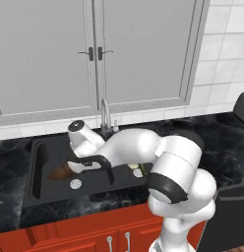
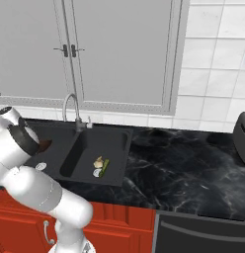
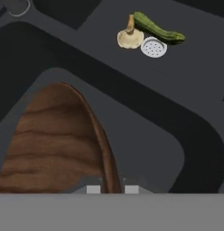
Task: Dump the mushroom and squash from the bowl so the bowl can be washed. Place the bowl in the sink after clearing the leftovers.
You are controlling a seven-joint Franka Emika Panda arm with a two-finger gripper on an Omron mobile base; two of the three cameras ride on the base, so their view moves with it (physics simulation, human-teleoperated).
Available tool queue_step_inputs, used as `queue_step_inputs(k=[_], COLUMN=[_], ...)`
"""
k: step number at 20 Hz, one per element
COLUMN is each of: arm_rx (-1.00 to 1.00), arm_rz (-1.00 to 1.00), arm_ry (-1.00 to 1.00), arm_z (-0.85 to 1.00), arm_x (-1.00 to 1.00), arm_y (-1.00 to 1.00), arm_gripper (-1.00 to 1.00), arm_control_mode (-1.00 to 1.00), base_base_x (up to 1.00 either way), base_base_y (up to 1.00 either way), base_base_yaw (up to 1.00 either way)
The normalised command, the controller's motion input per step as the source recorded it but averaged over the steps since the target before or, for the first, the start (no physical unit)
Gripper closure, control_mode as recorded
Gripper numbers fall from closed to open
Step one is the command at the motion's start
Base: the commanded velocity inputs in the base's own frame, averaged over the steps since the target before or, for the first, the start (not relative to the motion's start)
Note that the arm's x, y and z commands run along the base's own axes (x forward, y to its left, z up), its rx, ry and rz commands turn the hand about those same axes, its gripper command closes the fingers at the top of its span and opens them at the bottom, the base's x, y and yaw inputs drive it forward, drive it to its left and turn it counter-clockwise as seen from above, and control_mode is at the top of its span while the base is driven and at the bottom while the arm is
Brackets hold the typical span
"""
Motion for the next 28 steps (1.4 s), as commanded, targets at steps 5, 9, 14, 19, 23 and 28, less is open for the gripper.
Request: queue_step_inputs(k=[5, 9, 14, 19, 23, 28], arm_rx=[-0.07, -0.04, -0.05, -0.08, -0.1, -0.03], arm_rz=[0.0, 0.0, 0.0, 0.0, 0.0, 0.0], arm_ry=[0.06, 0.07, 0.04, 0.0, 0.0, 0.0], arm_z=[-0.34, -0.24, -0.32, -0.49, -0.66, -0.21], arm_x=[0.01, 0.11, 0.39, 0.37, 0.14, 0.16], arm_y=[0.26, 0.22, 0.08, 0.11, 0.13, 0.1], arm_gripper=[1.0, 1.0, 1.0, 1.0, 1.0, 1.0], arm_control_mode=[-1.0, -1.0, -1.0, -1.0, -1.0, -1.0], base_base_x=[0.0, 0.0, 0.0, 0.0, 0.0, 0.0], base_base_y=[0.0, 0.0, 0.0, 0.0, 0.0, 0.0], base_base_yaw=[0.0, 0.0, 0.0, 0.0, 0.0, 0.0])
